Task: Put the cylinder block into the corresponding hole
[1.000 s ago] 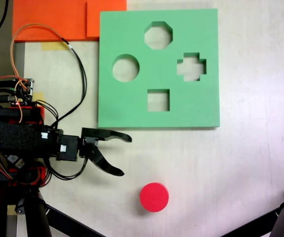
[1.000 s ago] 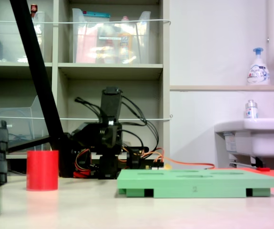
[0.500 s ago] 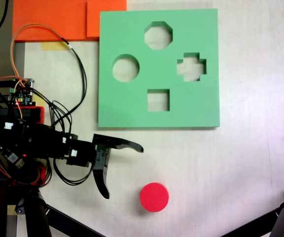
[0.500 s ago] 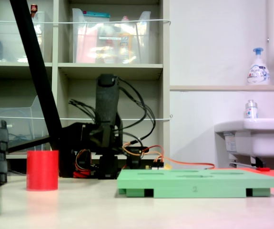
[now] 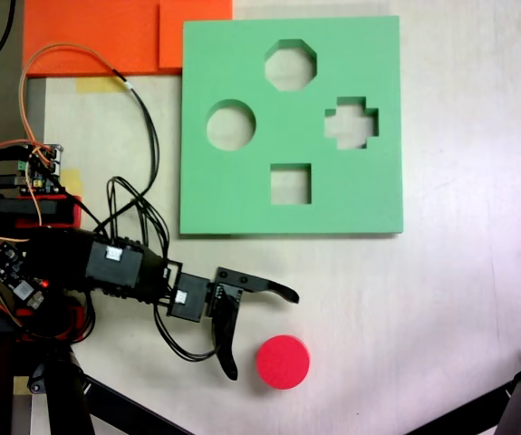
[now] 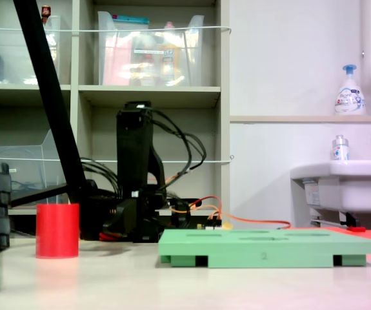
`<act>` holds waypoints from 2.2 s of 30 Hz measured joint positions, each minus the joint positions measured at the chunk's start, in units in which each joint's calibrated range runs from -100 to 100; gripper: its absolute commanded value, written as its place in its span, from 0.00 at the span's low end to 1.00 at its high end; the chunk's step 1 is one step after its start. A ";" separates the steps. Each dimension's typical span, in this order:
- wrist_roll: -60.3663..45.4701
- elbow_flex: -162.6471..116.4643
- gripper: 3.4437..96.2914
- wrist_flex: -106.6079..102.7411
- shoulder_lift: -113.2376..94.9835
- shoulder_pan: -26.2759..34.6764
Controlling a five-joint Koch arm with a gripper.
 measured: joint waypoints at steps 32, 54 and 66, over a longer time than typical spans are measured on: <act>2.34 9.21 0.54 0.00 11.35 -1.61; 5.42 33.61 0.72 0.00 21.07 -2.44; 6.20 43.21 0.72 -1.27 25.03 -2.88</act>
